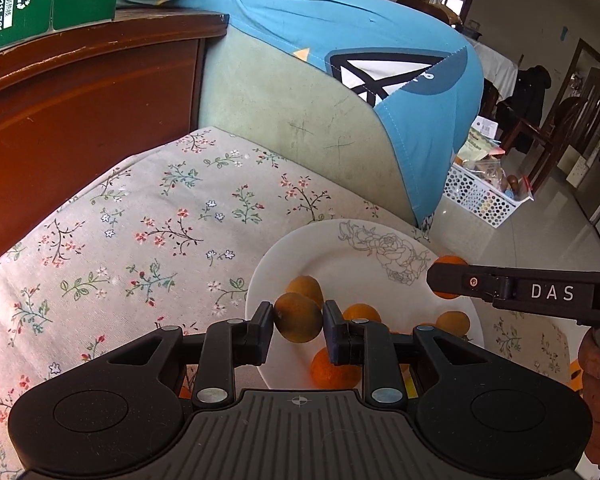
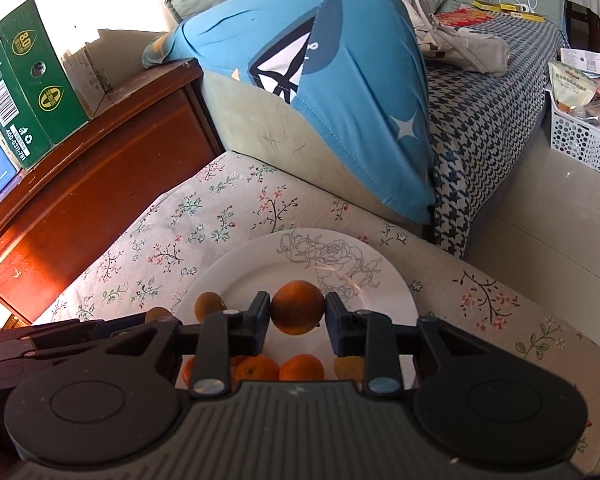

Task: Organize fruits
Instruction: 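Carry both held oranges over the white plate with both tools, then lower both oranges onto the plate and open both tools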

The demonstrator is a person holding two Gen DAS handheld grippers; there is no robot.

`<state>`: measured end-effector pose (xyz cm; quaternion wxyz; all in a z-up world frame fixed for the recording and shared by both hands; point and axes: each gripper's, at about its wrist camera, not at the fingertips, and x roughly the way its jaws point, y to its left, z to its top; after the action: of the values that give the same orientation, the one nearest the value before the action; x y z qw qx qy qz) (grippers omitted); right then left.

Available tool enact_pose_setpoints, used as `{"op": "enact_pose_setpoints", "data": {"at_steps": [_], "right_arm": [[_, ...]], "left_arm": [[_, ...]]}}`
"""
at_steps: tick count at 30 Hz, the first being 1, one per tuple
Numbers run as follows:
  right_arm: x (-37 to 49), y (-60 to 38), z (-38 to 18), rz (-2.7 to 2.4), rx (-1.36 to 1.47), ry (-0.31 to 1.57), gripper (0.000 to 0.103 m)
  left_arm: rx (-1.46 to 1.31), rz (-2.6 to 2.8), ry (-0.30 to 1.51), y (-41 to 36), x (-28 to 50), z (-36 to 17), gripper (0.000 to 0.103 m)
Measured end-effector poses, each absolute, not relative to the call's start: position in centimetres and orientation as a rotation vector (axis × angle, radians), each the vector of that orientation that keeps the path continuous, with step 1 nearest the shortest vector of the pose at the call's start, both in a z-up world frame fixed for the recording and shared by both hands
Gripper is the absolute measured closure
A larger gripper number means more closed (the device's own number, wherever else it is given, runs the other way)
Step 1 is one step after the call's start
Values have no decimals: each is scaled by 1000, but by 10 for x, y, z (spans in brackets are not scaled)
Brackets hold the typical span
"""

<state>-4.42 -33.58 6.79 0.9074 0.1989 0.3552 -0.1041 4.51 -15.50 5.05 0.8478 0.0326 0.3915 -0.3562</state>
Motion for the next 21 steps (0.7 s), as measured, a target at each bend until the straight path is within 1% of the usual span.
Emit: {"op": "enact_pose_setpoints", "data": {"at_steps": [10,13,20,21], "right_arm": [[-38,-333,56,-220,416,772,73],[-37,-334,55,-231,422,773,70],[-42,-340,66,-243,468,712,69],[-43,-340,67,-246,473,706,68]], "left_arm": [[74,-786,839,-165,47,43,79],[83,-797,820,-166,44,47,77],[76,-800,787,-162,42,66,75],[79,-794,787,-161,43,69,71]]}}
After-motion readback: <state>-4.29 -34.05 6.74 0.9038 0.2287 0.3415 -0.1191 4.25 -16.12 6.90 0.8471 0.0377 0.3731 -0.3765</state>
